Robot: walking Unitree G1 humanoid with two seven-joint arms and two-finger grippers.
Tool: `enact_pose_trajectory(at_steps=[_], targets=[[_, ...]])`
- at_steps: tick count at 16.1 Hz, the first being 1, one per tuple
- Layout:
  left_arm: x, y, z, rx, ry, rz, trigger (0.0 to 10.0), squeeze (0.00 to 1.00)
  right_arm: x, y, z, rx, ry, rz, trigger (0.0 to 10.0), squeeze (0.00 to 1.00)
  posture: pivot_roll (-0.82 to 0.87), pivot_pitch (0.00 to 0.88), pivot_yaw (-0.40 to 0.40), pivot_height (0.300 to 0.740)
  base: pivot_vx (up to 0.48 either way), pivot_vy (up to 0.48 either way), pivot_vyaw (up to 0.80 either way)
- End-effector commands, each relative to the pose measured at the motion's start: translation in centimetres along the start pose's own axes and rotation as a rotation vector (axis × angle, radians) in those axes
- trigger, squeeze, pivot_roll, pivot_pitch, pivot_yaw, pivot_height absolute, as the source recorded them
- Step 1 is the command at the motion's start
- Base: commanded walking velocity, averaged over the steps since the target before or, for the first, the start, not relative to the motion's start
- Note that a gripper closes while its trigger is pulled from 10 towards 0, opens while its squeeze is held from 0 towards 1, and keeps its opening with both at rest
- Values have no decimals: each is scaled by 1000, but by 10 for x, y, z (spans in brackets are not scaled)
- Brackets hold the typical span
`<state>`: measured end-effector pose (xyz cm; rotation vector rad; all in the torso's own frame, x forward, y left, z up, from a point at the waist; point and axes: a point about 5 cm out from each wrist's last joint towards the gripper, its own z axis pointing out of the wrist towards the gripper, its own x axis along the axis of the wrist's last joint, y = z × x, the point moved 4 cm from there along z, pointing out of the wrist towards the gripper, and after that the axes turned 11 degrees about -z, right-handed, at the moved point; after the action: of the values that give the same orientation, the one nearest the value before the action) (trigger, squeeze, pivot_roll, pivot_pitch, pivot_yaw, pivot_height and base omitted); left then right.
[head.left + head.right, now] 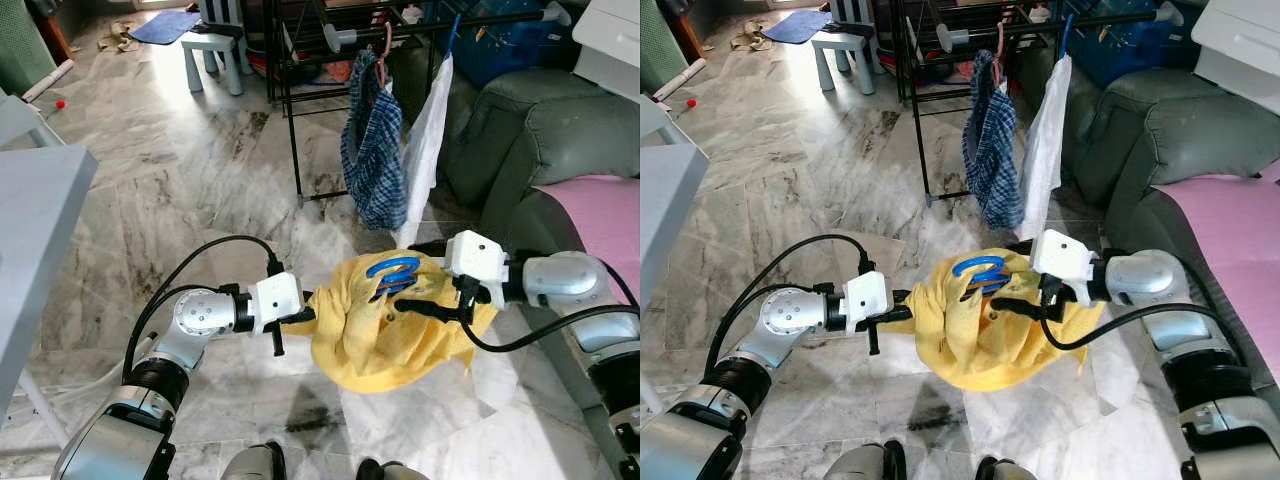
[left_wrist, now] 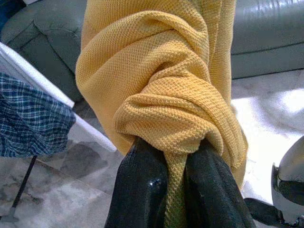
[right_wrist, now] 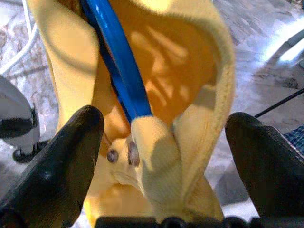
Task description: Hang hanger
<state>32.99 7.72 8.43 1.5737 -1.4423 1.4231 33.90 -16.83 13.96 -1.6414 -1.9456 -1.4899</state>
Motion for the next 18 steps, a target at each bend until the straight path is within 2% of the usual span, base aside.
enact_pose_trajectory(at_steps=[1,2,3,4,11,18], targets=[[8,-5,0,3,21,26,0,0,-4,3,-7,17,-29,-28,10000,0,-80,116,12,740,0,0,0],[8,-5,0,2,21,27,0,0,-4,5,-9,20,-31,-21,10000,0,-80,116,12,740,0,0,0],[8,-5,0,2,21,27,0,0,-4,6,-13,49,-30,4,6235,0,-81,116,12,740,0,0,0],[8,-5,0,1,22,27,0,0,-6,5,-15,77,-33,25,0,0,-80,116,11,740,0,0,0],[9,-5,1,-1,27,28,0,0,-10,1,-15,156,-38,80,0,0,-75,115,10,740,0,0,0],[10,-6,3,11,32,25,0,0,-11,-6,-3,140,-13,105,0,0,-75,104,7,740,0,0,0]])
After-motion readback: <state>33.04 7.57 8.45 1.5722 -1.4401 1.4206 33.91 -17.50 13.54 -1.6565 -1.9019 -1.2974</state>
